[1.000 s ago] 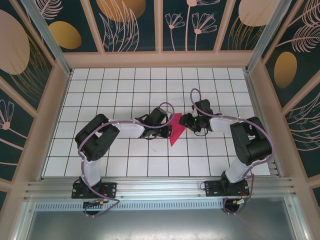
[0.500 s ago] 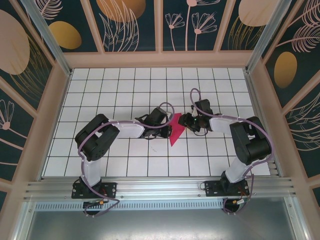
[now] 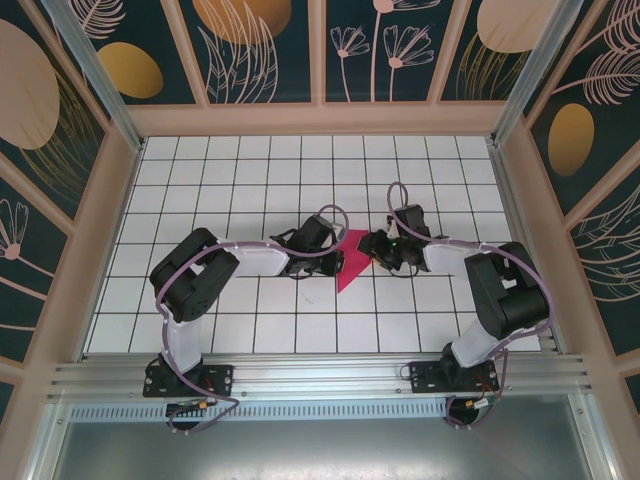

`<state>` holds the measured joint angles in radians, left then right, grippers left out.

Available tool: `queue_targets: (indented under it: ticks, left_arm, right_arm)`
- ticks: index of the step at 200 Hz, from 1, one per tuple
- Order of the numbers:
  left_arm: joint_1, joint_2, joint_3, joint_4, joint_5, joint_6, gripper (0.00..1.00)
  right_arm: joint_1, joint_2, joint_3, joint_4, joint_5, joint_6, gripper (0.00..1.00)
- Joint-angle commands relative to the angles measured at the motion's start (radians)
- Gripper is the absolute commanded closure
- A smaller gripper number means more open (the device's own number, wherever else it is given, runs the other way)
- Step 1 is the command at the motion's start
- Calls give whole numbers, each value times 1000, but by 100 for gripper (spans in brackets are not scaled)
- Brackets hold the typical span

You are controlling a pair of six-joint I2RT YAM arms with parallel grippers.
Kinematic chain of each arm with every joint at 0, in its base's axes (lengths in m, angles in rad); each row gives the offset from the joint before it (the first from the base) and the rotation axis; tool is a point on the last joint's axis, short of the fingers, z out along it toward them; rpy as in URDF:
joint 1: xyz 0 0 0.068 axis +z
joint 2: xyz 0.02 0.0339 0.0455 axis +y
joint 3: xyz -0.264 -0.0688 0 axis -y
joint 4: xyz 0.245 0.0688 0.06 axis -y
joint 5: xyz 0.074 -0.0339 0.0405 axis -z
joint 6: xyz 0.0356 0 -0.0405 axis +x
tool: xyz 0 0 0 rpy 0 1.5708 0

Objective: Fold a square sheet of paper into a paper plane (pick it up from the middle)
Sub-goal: Third fold the triangle at the center of the table.

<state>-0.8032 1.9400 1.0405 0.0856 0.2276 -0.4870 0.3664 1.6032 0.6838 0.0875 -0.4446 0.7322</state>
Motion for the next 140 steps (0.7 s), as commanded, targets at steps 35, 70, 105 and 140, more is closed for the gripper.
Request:
queue_targets:
  ticks: [35,70,105,140]
  left_arm:
    - [4,1,-33,-43,-1,7,100]
    - [4,3,-35,-44,-5,7,100]
    - [5,7,-32,-43,-6,6,100]
    - [4,4,-34,-43,-5,4,100]
  right_arm:
    - [-4,-54,-13,1,45,11,55]
    - [-17,-115,-4,-74,122,-11,55]
    - [-29,-76,-7,-72,107,-4,54]
    - [-24,-26,-14,-4,33,12,54]
